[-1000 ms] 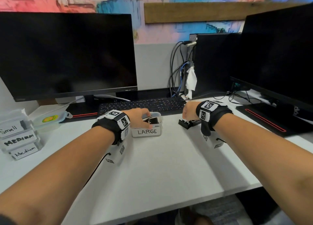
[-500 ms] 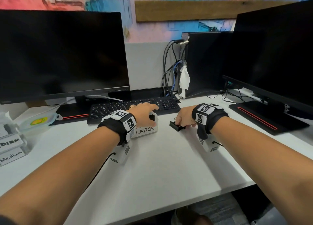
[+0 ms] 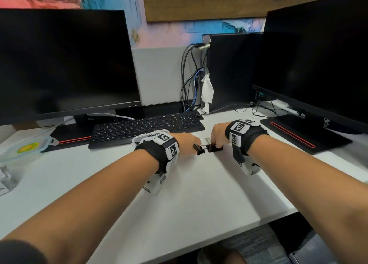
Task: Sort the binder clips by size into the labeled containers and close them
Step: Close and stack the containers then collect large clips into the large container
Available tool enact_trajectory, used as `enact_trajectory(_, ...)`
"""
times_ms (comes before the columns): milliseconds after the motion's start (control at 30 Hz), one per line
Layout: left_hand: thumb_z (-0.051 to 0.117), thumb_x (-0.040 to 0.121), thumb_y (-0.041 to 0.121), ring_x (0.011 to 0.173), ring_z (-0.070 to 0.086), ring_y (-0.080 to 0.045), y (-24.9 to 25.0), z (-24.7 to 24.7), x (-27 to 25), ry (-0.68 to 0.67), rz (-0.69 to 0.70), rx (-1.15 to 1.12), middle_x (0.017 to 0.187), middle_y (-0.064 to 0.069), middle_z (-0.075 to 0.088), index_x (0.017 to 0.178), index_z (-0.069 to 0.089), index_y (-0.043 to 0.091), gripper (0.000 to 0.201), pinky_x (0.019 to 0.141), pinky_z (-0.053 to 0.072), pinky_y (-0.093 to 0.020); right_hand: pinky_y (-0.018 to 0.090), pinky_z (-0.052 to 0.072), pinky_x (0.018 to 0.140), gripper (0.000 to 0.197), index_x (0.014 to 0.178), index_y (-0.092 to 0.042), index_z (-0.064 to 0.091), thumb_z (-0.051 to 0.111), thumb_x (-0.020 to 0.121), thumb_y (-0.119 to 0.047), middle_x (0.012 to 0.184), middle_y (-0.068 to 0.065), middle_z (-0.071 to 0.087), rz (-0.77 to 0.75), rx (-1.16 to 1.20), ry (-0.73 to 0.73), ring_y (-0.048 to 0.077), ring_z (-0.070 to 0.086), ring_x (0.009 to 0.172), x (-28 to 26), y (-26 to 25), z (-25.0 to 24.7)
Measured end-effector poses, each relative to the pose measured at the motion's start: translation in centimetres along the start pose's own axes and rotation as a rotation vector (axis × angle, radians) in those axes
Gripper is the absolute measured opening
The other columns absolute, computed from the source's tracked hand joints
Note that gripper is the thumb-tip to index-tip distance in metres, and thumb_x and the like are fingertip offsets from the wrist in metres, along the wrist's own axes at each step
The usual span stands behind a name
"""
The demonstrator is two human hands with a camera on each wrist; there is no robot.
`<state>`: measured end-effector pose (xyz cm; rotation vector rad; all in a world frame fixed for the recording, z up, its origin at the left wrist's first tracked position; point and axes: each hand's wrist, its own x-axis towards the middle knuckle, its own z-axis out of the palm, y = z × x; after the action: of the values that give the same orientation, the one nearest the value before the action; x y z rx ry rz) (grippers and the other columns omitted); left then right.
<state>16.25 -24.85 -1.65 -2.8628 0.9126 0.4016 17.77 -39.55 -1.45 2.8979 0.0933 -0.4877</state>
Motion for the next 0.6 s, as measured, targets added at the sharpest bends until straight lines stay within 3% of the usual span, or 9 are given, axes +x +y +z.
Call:
enact_trajectory(67,0.041,0.099,0.022,0.129,0.045,-0.028,0.5,-0.1,0.4,-0.024,-0.018,0.049,0.141,-0.009,0.047,0.139,0.042,0.011,0.042,0.104,0.036,-0.035,0.022,0.043,0.058,0.036,0.123,-0.010,0.063,0.062,0.088,-0.017,0.100,0.002,0.057,-0.029,0.017,-0.022,0.017,0.051,0.081,0.1,0.4,-0.1)
enact_trajectory(167,0.044,0.099,0.026,0.132,0.043,-0.025,1.1,-0.2,0.9,-0.067,-0.027,0.100,0.145,-0.006,0.043,0.144,0.038,0.014,0.047,0.103,0.036,-0.032,0.013,0.040,0.040,0.034,0.118,-0.011,0.066,0.067,0.084,-0.015,0.075,-0.004,0.057,-0.041,0.084,-0.076,0.009,0.047,0.055,-0.6,0.8,-0.4)
enact_trajectory(267,0.052,0.095,0.032,0.115,0.054,-0.025,1.5,-0.4,1.2,-0.110,-0.054,0.114,0.140,-0.003,0.047,0.142,0.040,0.018,0.050,0.083,0.039,-0.025,0.006,0.033,0.029,0.035,0.113,-0.009,0.069,0.074,0.079,-0.016,0.064,-0.007,0.053,-0.078,0.141,-0.071,0.006,0.045,0.048,-0.2,1.4,-0.2)
enact_trajectory(367,0.062,0.089,0.032,0.085,0.048,-0.018,1.7,-0.7,1.1,-0.105,-0.059,0.109,0.131,-0.004,0.052,0.132,0.049,0.016,0.047,0.067,0.038,-0.023,0.009,0.035,0.034,0.034,0.106,-0.011,0.070,0.079,0.075,-0.022,0.065,-0.008,0.054,-0.077,0.161,-0.074,0.006,0.046,0.048,-0.1,1.6,0.2)
enact_trajectory(500,0.064,0.089,0.026,0.090,0.045,-0.017,2.1,-0.7,1.4,-0.140,-0.051,0.157,0.129,-0.009,0.055,0.126,0.054,0.007,0.043,0.075,0.039,-0.026,0.018,0.037,0.045,0.028,0.099,-0.016,0.067,0.079,0.074,-0.021,0.067,-0.008,0.055,-0.051,0.184,-0.069,0.008,0.046,0.053,0.1,1.7,0.7)
enact_trajectory(600,0.063,0.089,0.021,0.087,0.046,-0.017,2.3,-0.5,1.5,-0.137,-0.053,0.164,0.128,-0.010,0.057,0.125,0.056,0.005,0.040,0.055,0.036,-0.022,0.019,0.040,0.049,0.034,0.107,-0.012,0.066,0.077,0.075,-0.018,0.078,-0.005,0.058,-0.040,0.228,-0.058,0.010,0.048,0.058,-0.3,1.8,0.7)
